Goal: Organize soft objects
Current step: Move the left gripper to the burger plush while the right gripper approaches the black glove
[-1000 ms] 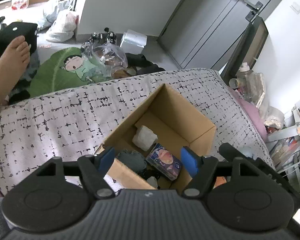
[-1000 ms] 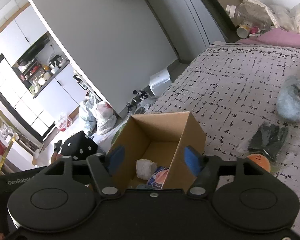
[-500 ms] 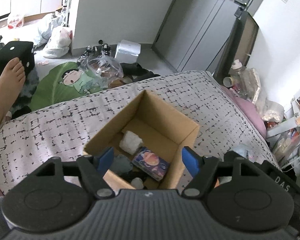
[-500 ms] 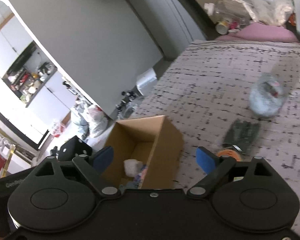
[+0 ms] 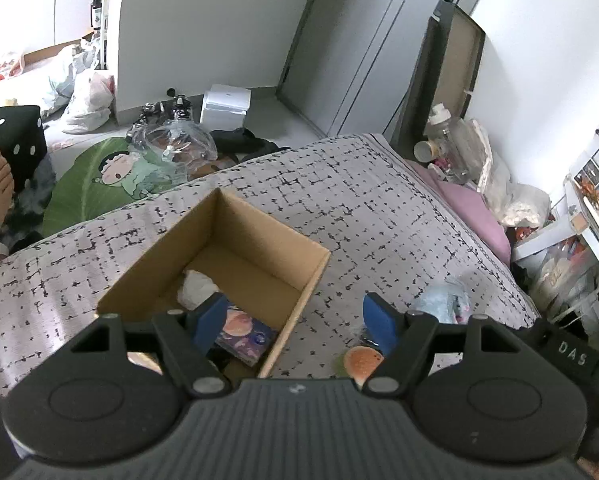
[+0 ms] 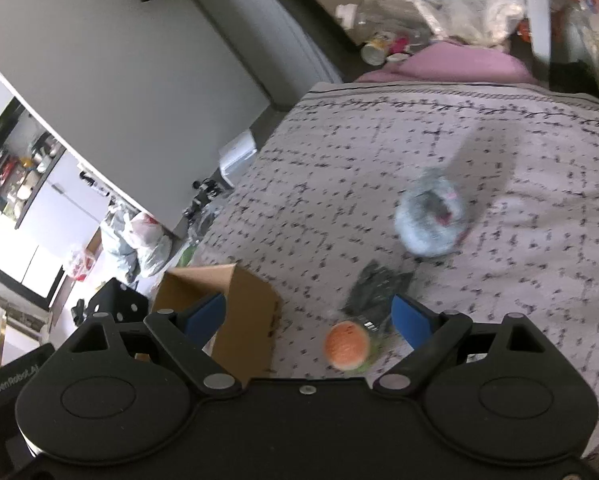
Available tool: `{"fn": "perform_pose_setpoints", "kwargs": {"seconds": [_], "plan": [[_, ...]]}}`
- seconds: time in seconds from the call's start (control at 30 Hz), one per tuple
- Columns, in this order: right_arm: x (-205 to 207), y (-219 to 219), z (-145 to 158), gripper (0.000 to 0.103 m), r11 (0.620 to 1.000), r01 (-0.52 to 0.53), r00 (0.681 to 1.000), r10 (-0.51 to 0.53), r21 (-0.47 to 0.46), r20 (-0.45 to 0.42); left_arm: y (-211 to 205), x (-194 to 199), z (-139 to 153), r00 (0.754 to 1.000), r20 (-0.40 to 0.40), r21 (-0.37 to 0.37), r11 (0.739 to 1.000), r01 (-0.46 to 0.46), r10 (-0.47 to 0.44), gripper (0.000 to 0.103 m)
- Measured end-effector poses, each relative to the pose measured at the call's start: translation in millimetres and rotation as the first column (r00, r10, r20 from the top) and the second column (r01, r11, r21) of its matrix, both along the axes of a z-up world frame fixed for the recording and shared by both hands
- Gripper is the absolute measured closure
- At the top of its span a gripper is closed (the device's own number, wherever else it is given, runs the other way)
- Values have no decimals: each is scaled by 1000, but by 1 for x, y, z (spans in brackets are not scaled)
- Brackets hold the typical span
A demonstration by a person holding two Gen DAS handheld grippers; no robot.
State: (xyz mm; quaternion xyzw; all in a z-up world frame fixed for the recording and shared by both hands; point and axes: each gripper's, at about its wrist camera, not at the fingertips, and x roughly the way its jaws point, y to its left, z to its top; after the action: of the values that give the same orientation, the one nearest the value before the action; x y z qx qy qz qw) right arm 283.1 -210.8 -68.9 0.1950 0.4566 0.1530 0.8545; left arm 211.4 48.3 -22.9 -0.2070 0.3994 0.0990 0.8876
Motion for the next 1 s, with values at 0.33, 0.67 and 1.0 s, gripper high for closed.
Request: {"fn": "perform_pose_setpoints", "kwargs": {"seconds": [0.33, 0.67, 1.0], "plan": [[24, -35, -10, 13, 999, 13, 997, -10, 37, -71, -29, 16, 0, 1000, -26, -8, 1000, 10, -10, 29], [29, -49, -46, 13, 991, 32, 993, -17, 130, -119, -56, 29, -23, 997, -78, -26, 1000, 3, -5, 29], [37, -60, -76, 15, 971, 47, 987, -10, 233, -158, -76, 41, -60, 996, -88, -73, 997, -17, 11, 34]]}}
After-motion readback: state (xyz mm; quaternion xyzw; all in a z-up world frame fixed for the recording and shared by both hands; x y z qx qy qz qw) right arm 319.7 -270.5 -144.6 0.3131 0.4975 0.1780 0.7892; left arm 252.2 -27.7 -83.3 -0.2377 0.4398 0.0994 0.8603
